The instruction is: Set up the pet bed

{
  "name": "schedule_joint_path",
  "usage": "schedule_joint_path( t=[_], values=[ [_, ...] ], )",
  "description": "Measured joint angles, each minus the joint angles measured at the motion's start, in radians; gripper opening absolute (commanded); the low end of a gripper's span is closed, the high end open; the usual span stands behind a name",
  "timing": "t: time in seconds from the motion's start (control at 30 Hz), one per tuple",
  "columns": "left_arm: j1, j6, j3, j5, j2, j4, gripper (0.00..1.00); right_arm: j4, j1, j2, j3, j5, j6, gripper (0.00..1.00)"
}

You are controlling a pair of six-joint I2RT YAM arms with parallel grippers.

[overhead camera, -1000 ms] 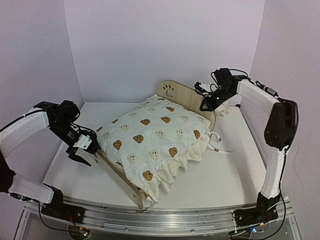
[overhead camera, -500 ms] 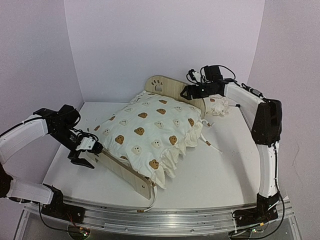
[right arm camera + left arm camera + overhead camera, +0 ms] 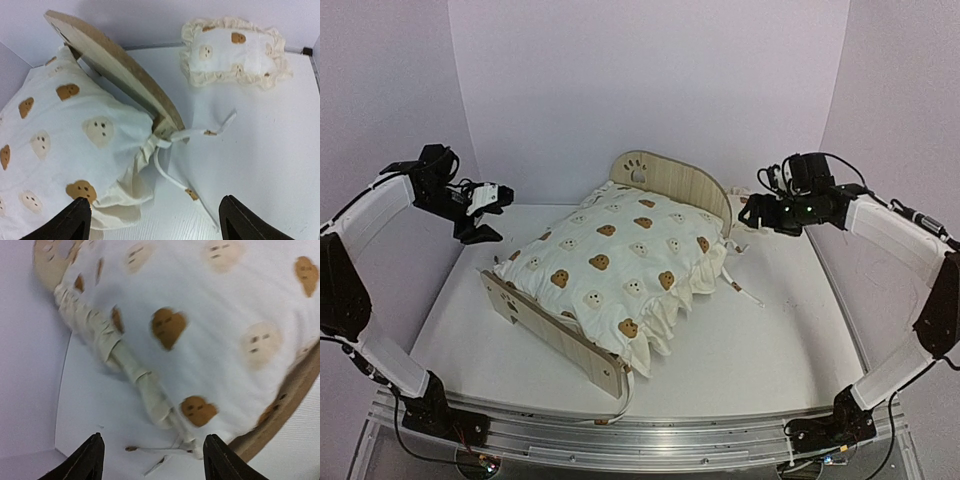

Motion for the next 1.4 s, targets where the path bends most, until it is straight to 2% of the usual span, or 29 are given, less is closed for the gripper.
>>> schedule_joint_path(
  t=[0.13, 0.33, 0.43, 0.6, 0.7, 0.8, 0.9, 0.97, 1.1, 1.23, 1.4],
  values=[
    [0.065, -0.062, 0.008, -0.085, 0.123, 0.109, 0.61, -0.039, 0.003, 0.033, -0.1, -0.006, 0.068, 0.78],
    [0.062, -0.09, -0.13, -0.143, 0.199, 0.159, 0.58, -0.062, 0.026, 0.225, -0.088, -0.031, 0.131, 0.78],
    [0.062, -0.091, -0.198, -0.134, 0.172, 0.177, 0.58, -0.069, 0.067, 0.322, -0.016, -0.04, 0.141, 0.78],
    [0.042, -0.088, -0.36, -0.138, 0.031, 0.217, 0.57, -0.102, 0.106, 0.545, 0.227, -0.069, 0.161, 0.76],
    [-0.024, -0.1, -0.446, -0.148, -0.066, 0.198, 0.57, -0.107, 0.1, 0.691, 0.407, -0.075, 0.19, 0.75],
    [-0.157, -0.142, -0.508, -0.137, -0.145, 0.164, 0.56, -0.098, 0.1, 0.844, 0.636, -0.073, 0.217, 0.76],
    [-0.305, -0.236, -0.533, -0.117, -0.187, 0.142, 0.55, -0.063, 0.107, 0.963, 0.833, -0.093, 0.228, 0.76],
    [-0.392, -0.324, -0.534, -0.102, -0.193, 0.132, 0.55, -0.032, 0.116, 1.001, 0.907, -0.114, 0.235, 0.77],
    [-0.564, -0.481, -0.533, -0.066, -0.168, 0.173, 0.57, 0.046, 0.141, 0.975, 0.889, -0.114, 0.237, 0.79],
    [-0.701, -0.582, -0.494, -0.006, -0.079, 0.215, 0.61, 0.082, 0.138, 0.823, 0.682, -0.09, 0.222, 0.8],
    [-0.728, -0.637, -0.325, 0.06, 0.008, 0.208, 0.69, 0.022, 0.068, 0.529, 0.382, -0.022, 0.18, 0.83]
  ],
)
